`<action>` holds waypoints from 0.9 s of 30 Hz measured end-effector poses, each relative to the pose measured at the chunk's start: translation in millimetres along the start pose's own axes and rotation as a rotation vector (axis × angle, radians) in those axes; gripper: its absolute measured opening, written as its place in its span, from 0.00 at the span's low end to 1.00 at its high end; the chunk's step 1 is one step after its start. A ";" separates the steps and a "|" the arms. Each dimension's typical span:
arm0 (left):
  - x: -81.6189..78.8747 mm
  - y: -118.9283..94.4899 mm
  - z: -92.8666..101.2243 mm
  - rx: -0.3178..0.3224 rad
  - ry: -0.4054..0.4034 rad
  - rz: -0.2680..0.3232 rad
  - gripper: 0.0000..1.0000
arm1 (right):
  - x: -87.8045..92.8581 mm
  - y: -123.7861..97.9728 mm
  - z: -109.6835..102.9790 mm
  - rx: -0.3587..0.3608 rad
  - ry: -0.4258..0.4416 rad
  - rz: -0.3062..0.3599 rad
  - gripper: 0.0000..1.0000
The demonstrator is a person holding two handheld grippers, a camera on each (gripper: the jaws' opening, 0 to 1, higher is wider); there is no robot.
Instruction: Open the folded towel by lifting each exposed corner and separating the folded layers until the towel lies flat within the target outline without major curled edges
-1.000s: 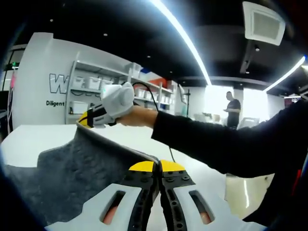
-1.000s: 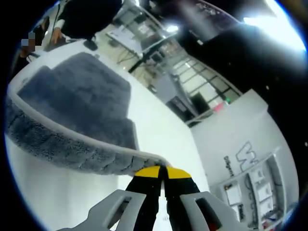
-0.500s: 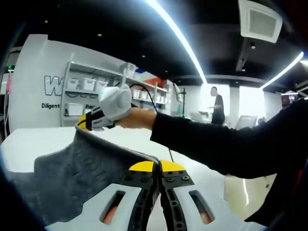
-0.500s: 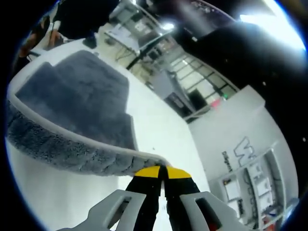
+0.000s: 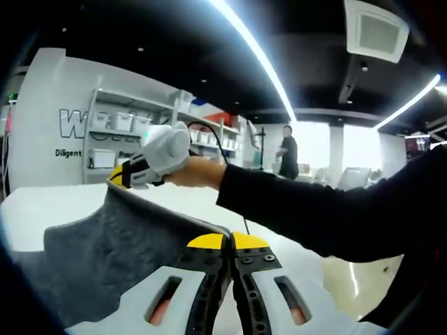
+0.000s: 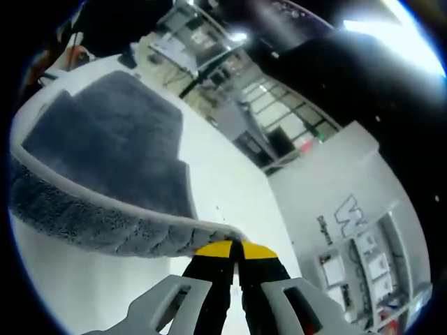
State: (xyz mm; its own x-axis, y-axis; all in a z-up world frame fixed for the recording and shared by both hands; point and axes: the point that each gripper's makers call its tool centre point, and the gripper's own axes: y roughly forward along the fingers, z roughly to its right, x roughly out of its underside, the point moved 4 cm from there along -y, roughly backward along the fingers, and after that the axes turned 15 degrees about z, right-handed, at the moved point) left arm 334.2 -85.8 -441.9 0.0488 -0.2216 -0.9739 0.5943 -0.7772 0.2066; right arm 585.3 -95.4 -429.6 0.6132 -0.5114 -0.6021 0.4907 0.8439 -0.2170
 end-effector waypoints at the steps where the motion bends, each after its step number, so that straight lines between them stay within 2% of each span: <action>1: 0.2 1.5 1.3 0.003 0.001 -0.001 0.00 | 2.1 -2.3 0.0 0.001 0.002 -0.004 0.00; 8: 3.0 16.2 4.9 0.022 0.001 -0.001 0.00 | 11.7 -16.0 2.0 0.021 0.012 -0.018 0.00; 10: 3.3 12.2 9.3 0.026 -0.001 -0.002 0.00 | 14.7 -18.8 1.1 0.020 0.012 -0.024 0.00; 12: 5.4 20.2 9.4 0.032 -0.001 -0.005 0.00 | 16.4 -21.4 0.9 0.022 0.013 -0.026 0.00; 16: 5.2 18.1 16.4 0.041 0.000 -0.007 0.00 | 19.6 -28.5 1.9 0.029 0.013 -0.031 0.00; 27: 7.7 27.2 19.3 0.065 0.005 -0.020 0.00 | 30.5 -44.0 1.5 0.040 0.010 -0.049 0.00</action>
State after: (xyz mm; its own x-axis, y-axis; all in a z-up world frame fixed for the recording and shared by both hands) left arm 335.2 -120.0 -442.0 0.0414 -0.2028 -0.9783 0.5421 -0.8180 0.1925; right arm 583.4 -148.3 -437.2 0.5816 -0.5503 -0.5991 0.5448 0.8104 -0.2155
